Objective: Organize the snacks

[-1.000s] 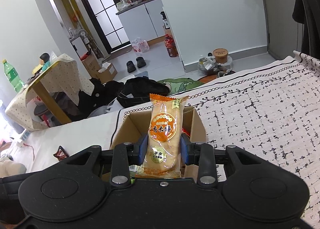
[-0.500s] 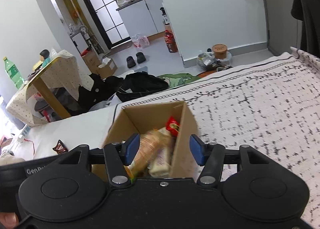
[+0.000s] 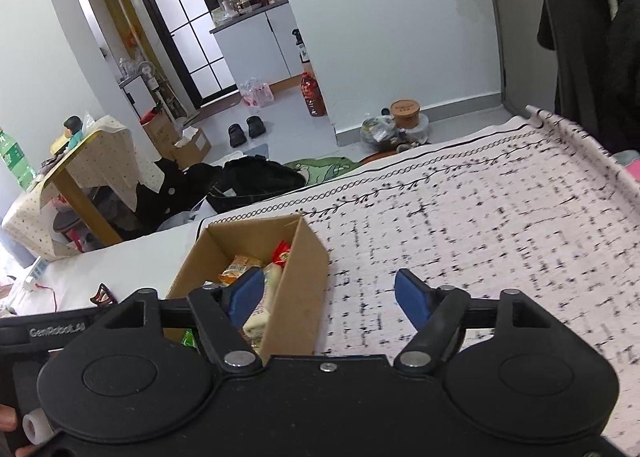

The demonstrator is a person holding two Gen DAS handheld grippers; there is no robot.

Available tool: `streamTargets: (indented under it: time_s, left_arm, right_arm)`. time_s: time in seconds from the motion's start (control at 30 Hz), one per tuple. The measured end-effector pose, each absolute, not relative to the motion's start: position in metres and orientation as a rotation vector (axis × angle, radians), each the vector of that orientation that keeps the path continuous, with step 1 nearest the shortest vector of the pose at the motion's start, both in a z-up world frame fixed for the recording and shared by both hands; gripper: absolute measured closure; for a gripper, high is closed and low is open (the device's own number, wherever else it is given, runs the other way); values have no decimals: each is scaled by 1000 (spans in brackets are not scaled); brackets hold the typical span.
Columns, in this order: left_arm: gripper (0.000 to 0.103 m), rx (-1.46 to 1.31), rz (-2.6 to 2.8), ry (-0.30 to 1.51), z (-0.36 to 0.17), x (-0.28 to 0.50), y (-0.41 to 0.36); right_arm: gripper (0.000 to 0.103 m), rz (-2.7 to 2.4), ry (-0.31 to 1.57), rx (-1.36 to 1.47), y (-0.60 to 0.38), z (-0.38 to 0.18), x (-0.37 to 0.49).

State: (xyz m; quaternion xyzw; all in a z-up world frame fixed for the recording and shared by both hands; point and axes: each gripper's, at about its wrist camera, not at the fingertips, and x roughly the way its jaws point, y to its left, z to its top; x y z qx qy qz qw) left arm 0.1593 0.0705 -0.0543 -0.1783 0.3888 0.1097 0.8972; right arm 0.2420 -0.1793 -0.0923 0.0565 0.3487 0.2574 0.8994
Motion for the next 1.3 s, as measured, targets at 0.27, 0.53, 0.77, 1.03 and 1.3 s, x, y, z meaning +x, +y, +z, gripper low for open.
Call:
streamTargets:
  time_s: [0.27,0.53,0.77,1.03,1.3]
  left_arm:
    - [8,-294,191,825,-39,147,54]
    - [0,-234,176,812,-24,134,41]
    - [0,-235,183,797,-9,120,37]
    - [0,-237,180,767,8,92,33]
    - [0,-215,158,739,24,60,20]
  right_arm:
    - [21,536,696,123,-210,-76,234]
    - [8,530,675,135,-242,-62,222]
    - [0,532,670,137,-264,-55,208]
    - [0,550,662,132,-283,-48,188]
    - [0,557,657,124,-300,-42,165]
